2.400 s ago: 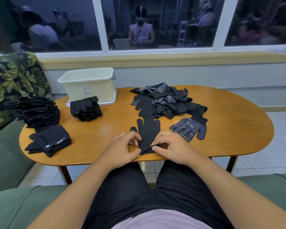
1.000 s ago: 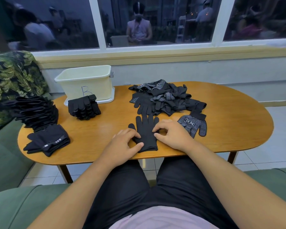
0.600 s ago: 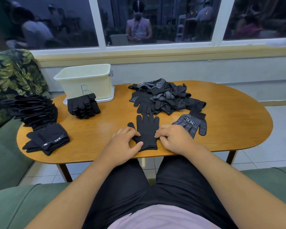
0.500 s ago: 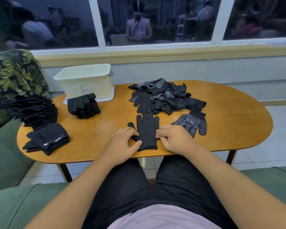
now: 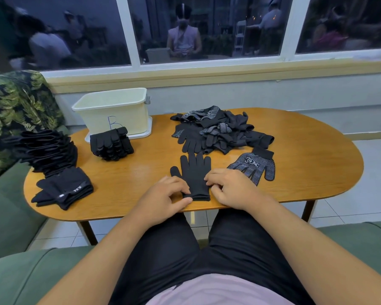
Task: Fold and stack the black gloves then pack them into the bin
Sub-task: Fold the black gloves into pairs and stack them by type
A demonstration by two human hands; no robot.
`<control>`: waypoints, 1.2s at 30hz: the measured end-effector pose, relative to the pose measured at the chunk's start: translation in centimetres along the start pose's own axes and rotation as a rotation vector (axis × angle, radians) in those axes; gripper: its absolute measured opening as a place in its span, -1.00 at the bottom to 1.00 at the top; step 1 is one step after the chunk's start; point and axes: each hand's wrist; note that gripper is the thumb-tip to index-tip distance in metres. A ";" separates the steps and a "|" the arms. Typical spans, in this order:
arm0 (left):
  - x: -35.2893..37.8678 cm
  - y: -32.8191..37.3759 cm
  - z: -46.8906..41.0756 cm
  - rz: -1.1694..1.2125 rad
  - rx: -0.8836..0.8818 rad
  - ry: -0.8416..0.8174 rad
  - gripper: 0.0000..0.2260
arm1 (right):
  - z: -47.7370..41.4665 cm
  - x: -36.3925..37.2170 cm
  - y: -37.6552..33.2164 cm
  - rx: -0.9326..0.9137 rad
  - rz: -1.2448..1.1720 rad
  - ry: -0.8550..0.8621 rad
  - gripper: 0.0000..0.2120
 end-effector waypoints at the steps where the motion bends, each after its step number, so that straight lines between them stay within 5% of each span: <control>1: 0.1 -0.1 0.0 -0.005 -0.004 0.005 -0.89 | 0.0 -0.1 -0.1 -0.017 -0.018 0.010 -0.71; 8: -0.1 -0.2 -0.7 0.090 -0.119 -0.025 -0.90 | -0.8 -0.8 -0.7 -0.169 -0.062 -0.227 -0.51; 12: -0.4 -0.2 -0.8 0.222 -0.182 -0.038 -0.90 | -1.1 -0.2 -0.6 -0.099 -0.103 -0.128 -0.72; 19: -0.4 0.0 -0.3 0.117 -0.257 -0.114 -0.36 | -1.0 -0.9 -0.4 0.221 -0.365 -0.063 -0.88; 28: 0.8 1.8 -3.1 0.305 -0.374 0.073 -0.81 | -1.9 -0.3 -1.5 0.383 -0.652 0.008 -0.76; 32: 1.3 1.4 -4.5 0.239 -0.462 0.119 -0.72 | -3.3 -0.1 -1.2 0.492 -0.640 0.040 -0.86; 36: 2.0 1.8 -6.1 0.161 -0.538 0.176 -0.70 | -4.6 0.4 -1.2 0.546 -0.447 0.055 -0.64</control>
Point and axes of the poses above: each hand's wrist, its own z-axis away from the middle knuckle, its own x-axis out of the palm, y = z × x, and after that the axes turned 6 degrees about y, right-handed
